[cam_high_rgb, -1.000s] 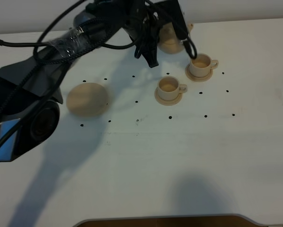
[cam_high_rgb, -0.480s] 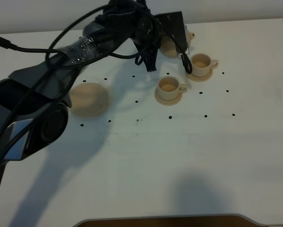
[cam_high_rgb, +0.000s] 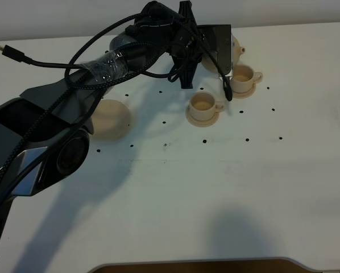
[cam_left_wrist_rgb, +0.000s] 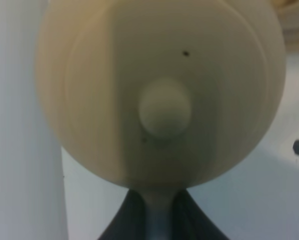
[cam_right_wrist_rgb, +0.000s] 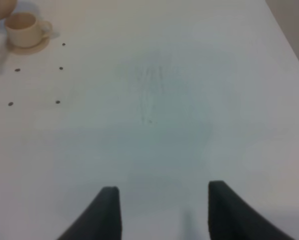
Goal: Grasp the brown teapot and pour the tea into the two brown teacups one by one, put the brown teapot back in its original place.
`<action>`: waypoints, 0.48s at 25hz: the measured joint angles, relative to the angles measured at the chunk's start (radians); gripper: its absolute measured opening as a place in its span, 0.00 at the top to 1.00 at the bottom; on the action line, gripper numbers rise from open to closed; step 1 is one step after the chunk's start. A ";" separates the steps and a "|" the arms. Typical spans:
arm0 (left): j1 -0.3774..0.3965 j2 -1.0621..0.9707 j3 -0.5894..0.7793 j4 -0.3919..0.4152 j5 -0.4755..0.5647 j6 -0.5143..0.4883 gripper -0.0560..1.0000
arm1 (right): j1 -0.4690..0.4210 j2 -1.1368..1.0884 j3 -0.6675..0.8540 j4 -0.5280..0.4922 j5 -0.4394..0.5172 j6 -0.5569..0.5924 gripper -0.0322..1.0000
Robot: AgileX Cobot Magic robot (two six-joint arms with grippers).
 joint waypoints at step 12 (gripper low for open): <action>-0.001 -0.002 0.000 0.175 0.013 -0.005 0.83 | 0.000 0.000 0.000 0.000 0.000 0.000 0.58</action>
